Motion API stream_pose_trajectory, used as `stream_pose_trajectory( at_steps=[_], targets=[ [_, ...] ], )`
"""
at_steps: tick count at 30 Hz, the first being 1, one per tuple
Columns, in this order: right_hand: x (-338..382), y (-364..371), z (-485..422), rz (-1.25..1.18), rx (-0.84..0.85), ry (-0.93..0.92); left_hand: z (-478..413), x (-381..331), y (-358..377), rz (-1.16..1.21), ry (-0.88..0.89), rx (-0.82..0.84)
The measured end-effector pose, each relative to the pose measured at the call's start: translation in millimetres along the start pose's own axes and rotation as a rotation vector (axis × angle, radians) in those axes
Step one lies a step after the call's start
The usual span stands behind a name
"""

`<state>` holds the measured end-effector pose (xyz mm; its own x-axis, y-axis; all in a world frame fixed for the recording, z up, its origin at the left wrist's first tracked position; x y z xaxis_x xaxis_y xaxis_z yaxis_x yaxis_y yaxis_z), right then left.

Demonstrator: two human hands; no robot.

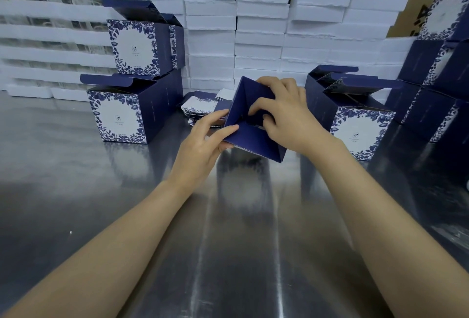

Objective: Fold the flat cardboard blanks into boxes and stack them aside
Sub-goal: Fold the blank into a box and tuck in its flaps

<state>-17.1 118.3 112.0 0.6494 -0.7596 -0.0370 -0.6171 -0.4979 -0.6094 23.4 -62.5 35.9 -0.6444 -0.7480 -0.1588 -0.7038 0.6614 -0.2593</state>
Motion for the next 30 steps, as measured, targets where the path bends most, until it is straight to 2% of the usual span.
stream_pose_trajectory(
  at_steps=[4,8,9,11,13,15,17,19,23,25,30],
  targets=[
    [-7.0,-6.7,-3.1,-0.207,-0.038,0.098,-0.1,3.2,2.0,-0.005,0.007,-0.003],
    [-11.9,-10.2,-1.7,-0.386,-0.095,0.352,1.4,7.5,4.0,0.032,0.013,-0.048],
    [-13.4,-10.3,-2.0,-0.423,-0.096,0.399,1.6,8.2,5.3,0.097,-0.055,-0.075],
    [-15.6,-10.6,-3.0,-0.491,-0.097,0.435,0.4,11.9,7.3,0.224,-0.329,-0.179],
    [-14.9,-11.1,-4.1,-0.556,-0.105,0.433,1.3,17.0,9.6,0.241,-0.591,-0.275],
    [-9.9,-10.5,-4.5,-0.6,-0.099,0.397,4.1,20.5,11.8,0.232,-0.731,-0.298],
    [-2.3,-9.6,-4.1,-0.625,-0.101,0.348,5.3,19.6,12.9,0.359,-0.829,-0.3],
    [4.7,-9.2,-2.8,-0.594,-0.107,0.285,5.6,18.4,14.1,0.489,-0.872,-0.289],
    [18.3,1.7,2.9,-0.301,-0.046,0.069,5.5,17.0,13.1,0.44,-0.826,-0.273],
    [23.9,9.4,5.2,-0.187,-0.007,0.061,5.6,20.0,11.1,0.415,-0.837,-0.288],
    [32.0,18.0,9.6,-0.089,0.012,0.076,5.0,25.6,8.8,0.415,-0.835,-0.306]
  ],
)
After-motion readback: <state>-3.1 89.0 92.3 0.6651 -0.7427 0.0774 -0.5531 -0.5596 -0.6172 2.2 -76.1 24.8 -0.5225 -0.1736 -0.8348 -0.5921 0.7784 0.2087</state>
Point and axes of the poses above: each hand's wrist, its own z-axis away from the middle knuckle, its own y-axis out of the palm, x = y × z, the point moved 2 cm from there along -z, towards the middle knuckle, and after that the axes turned 15 degrees about -x, right-handed, at the moved point
